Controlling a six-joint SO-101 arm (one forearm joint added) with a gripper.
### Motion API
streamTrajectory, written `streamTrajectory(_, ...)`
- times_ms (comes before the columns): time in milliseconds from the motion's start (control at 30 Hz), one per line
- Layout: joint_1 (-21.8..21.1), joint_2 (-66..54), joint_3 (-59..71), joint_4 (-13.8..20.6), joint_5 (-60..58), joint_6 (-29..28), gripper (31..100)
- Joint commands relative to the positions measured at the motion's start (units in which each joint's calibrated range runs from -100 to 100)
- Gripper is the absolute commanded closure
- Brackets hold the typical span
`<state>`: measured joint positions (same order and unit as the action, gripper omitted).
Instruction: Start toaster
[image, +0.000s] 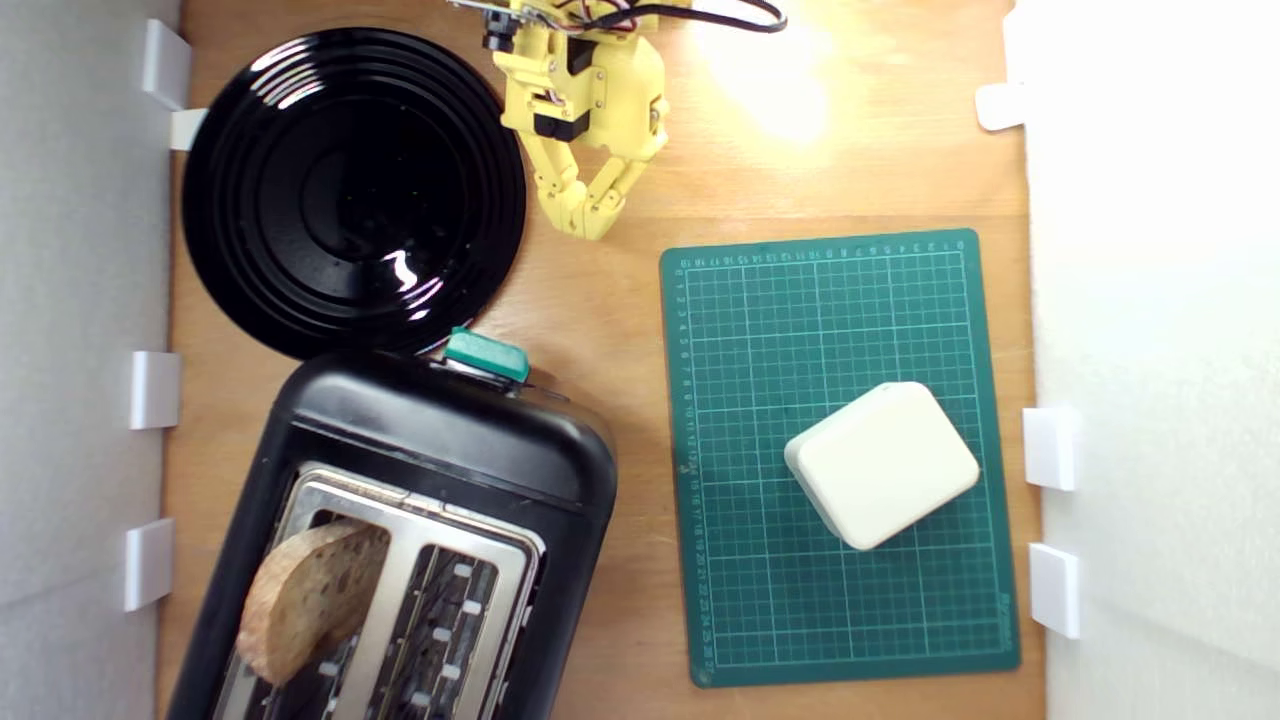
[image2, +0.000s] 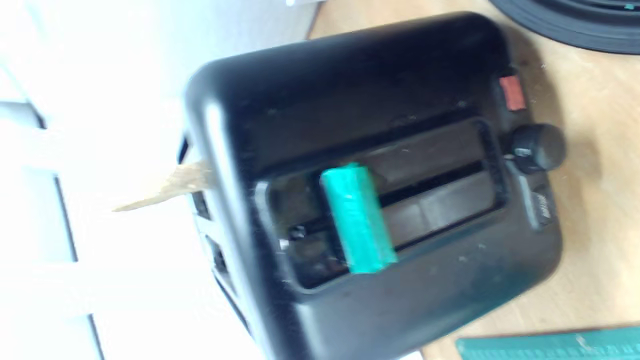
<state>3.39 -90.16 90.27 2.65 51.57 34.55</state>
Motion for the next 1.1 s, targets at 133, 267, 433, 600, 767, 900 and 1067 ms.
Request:
streamTrajectory(133,4.9,16.1,-18.0,-0.2,-1.3,5.2,98.9)
streamTrajectory(267,6.8,22.3,-23.9,-0.4,-1.3,8.3,98.9)
streamTrajectory(433,7.3,34.0,-37.8,0.0,-0.1,8.8,98.9)
streamTrajectory(600,7.1,45.4,-58.1,-0.2,12.5,9.0,98.9)
streamTrajectory(767,6.5,55.8,-76.4,0.3,19.0,8.7,98.9)
streamTrajectory(900,6.5,61.5,-86.0,0.7,19.0,8.5,98.9)
streamTrajectory(1067,6.5,66.3,-93.1,0.7,18.9,5.7,98.9)
